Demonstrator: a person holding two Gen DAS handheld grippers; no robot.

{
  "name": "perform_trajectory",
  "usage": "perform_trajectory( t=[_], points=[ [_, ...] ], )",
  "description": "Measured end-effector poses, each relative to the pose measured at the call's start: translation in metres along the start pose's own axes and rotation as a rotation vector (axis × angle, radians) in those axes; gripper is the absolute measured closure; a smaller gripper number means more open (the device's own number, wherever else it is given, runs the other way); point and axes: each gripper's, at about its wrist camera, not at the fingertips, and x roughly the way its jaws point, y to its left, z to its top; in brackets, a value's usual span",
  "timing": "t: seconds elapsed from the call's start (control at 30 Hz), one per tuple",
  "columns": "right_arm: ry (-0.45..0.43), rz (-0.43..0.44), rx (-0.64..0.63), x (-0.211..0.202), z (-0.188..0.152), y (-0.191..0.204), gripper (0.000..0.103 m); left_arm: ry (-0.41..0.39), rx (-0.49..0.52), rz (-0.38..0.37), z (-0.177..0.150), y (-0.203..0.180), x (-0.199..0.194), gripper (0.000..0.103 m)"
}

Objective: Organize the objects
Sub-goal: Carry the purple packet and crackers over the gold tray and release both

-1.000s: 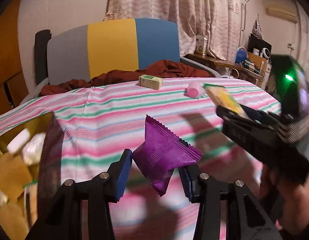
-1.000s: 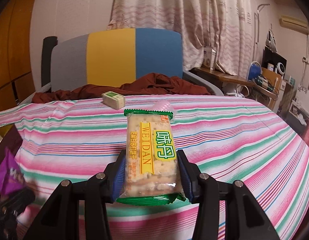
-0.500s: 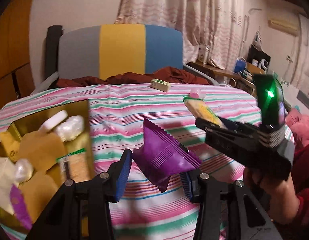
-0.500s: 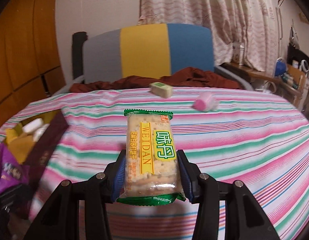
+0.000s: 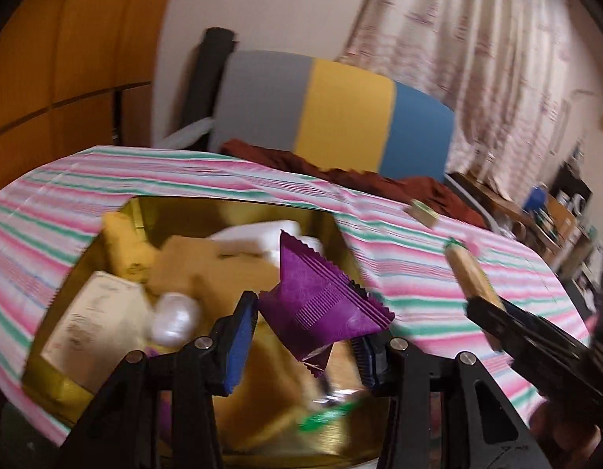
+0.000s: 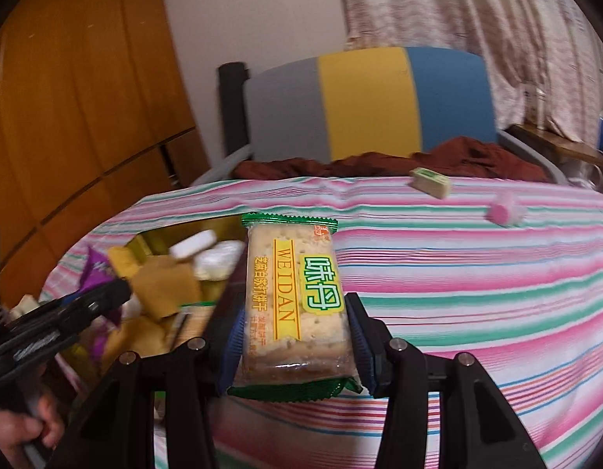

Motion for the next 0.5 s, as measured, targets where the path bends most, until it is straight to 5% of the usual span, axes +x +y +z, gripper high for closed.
perform_trajectory(
  t=[0.13, 0.3, 0.5],
  points=[
    [0.01, 0.049, -0.053, 0.003, 0.003, 0.027, 0.054, 0.031, -0.031, 0.024, 0.003, 0.024, 0.007, 0.054],
    [0.046, 0.086, -0.064, 0.009, 0.005, 0.047, 0.054, -0.003, -0.117, 0.021, 0.002, 0.045, -0.004, 0.007],
    [0.116, 0.133, -0.065, 0.02, 0.007, 0.069, 0.055, -0.039, -0.109, 0.102, -0.005, 0.045, -0.016, 0.001]
  ],
)
